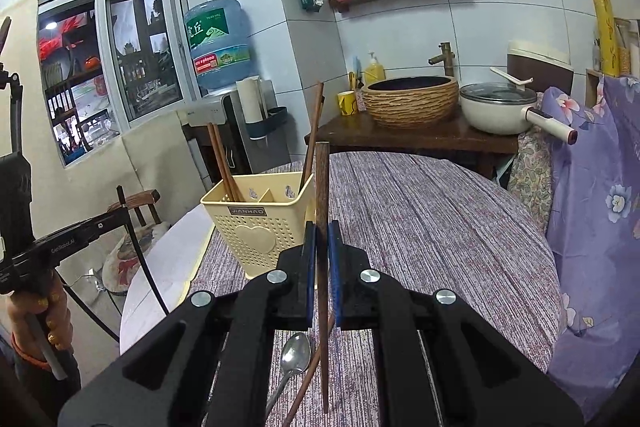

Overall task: Organize utensils
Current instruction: 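Lift both chopsticks and lower them into the cream holder, then open both tools to release the chopsticks in the holder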

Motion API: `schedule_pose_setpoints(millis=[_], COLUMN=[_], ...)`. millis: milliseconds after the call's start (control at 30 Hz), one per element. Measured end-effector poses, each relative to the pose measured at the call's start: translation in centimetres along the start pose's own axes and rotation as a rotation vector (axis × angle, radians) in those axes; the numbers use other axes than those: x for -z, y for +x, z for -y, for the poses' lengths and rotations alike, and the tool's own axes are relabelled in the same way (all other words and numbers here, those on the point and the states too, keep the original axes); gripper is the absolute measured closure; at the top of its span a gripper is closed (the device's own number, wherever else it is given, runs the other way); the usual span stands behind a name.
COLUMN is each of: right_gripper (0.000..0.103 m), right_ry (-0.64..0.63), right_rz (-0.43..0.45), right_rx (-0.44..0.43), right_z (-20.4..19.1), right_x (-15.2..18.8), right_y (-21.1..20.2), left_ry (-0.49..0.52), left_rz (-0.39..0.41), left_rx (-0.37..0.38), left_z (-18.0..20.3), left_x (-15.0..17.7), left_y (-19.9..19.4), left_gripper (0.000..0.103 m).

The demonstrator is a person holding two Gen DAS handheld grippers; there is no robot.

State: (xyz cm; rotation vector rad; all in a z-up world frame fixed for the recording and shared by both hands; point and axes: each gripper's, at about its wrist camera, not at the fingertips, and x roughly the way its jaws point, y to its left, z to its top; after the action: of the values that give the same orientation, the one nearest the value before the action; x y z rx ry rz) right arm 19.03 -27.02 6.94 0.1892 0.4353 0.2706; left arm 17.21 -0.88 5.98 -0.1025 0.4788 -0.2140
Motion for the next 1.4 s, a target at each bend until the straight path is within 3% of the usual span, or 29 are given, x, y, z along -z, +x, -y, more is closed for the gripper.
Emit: schedule_pose_setpoints(millis=[433, 733, 967, 1100, 1400], right_gripper=[0.095, 0.096, 0.095, 0.095, 0.095], right_ry=[-0.007, -0.034, -0.070, -0.094, -0.093], right_rz=[0.037, 0.138, 0.262, 0.283, 0.192], right_rx=[-0.044, -0.103, -0.060, -0.010, 0.035], right_z=[-0.9, -4.2, -7.3, -8.0, -7.3], right_x=[-2.1, -9.3, -15.4, -15.3, -9.7], right_y=[-0.1, 1.2, 2.7, 5.3, 10.9], left_ry=[0.011, 0.020, -0.018, -0.025, -0.036], left_rz=[0.036, 0.115, 0.188, 0.203, 0.080], left_rx=[0.028, 0.067, 0.056, 0.015, -0.018], left_z=[-0.1, 1.1, 1.6, 1.9, 1.8], left_x=[-2.2, -9.0, -15.2, -15.4, -10.0], left_y=[-0.7, -1.2, -0.1, 2.0, 7.8], left_gripper=[0.095, 0.095, 0.095, 0.095, 0.095])
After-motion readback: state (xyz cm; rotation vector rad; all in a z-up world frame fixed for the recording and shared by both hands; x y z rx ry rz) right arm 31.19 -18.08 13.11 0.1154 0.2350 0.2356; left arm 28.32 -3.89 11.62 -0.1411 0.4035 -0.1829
